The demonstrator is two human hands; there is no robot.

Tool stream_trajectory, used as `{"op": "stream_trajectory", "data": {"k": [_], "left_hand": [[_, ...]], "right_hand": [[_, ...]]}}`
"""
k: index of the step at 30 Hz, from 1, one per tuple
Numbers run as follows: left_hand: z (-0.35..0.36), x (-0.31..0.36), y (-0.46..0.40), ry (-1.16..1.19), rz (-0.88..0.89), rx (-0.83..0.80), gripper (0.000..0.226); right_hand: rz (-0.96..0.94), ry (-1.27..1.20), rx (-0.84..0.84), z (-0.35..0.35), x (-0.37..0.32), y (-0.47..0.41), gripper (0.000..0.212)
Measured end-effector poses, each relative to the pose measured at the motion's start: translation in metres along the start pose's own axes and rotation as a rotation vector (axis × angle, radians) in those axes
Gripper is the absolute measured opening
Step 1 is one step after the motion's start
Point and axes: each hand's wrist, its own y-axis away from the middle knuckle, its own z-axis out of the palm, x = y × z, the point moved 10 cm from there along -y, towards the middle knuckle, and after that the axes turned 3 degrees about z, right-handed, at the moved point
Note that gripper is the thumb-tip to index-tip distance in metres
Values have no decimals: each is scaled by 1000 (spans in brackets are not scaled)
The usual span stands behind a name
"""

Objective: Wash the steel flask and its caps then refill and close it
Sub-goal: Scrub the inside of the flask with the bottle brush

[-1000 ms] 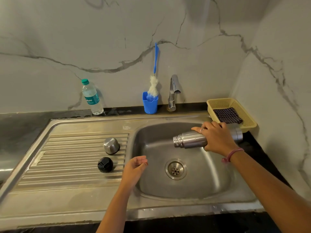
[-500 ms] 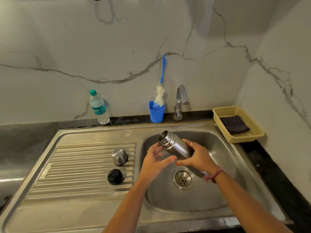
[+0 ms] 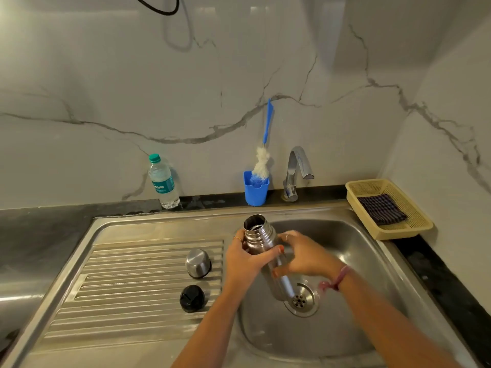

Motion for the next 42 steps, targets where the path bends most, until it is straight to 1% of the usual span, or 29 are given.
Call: {"op": "stream_trajectory", "data": {"k": [2,5,7,10,13,15,17,18,20,21,24,27,29,31,34,36,39,42], "left_hand": [[-7,2,-5,3,17,-8,57],[-18,-2,-14,3,0,6,59],[-23,-5,-20,-8,-16,13,59],[-27,-10,-28,-25,-34,16,59],[-28,-16,-34,-42,-38,11,61],[-27,-20,-37,-52,-42,-1,65],[-25,-23,-39,-66,-45,-8,65],[-26,-25,-40,-70,-46,-7,65],[-27,-27,-44,-72,-48,-1,66],[-27,-27,-45,-75,-47,0,67],[-27,-29,-49,-83,-41,-6,71],[-28,-31,-52,-83,-42,-2,73],[-30,-33,-53,-74,-45,8,75],[-33,-34,-54,-69,-47,21,75],[-37,-37,-56,-50,-64,41,76],[-38,-37,-57,-39,-70,51,76],[-40,-37,-57,-25,-80,58,74],[-41,-37,-56,-18,-81,63,76]], "right_hand": [[-5,70,-2,-30,-15,-7,54],[14,153,153,-93,-37,-23,52],[4,116,285,-134,-53,-36,46],[-29,10,491,-182,-71,-57,28],[-6,-82,606,-209,-74,-83,19],[44,-109,627,-218,-67,-105,19],[83,-126,606,-221,-61,-127,12],[99,-117,585,-220,-59,-137,18],[119,-86,549,-217,-59,-156,36],[128,-80,542,-215,-58,-165,38],[164,-87,563,-215,-55,-186,32],[189,-78,649,-223,-50,-196,30],[198,-151,679,-224,-45,-201,24],[215,-217,681,-222,-38,-206,26],[170,-181,667,-219,-44,-210,20],[135,-148,670,-219,-49,-211,25],[72,-244,654,-216,-56,-212,21],[-14,-354,677,-220,-70,-206,19]]}}
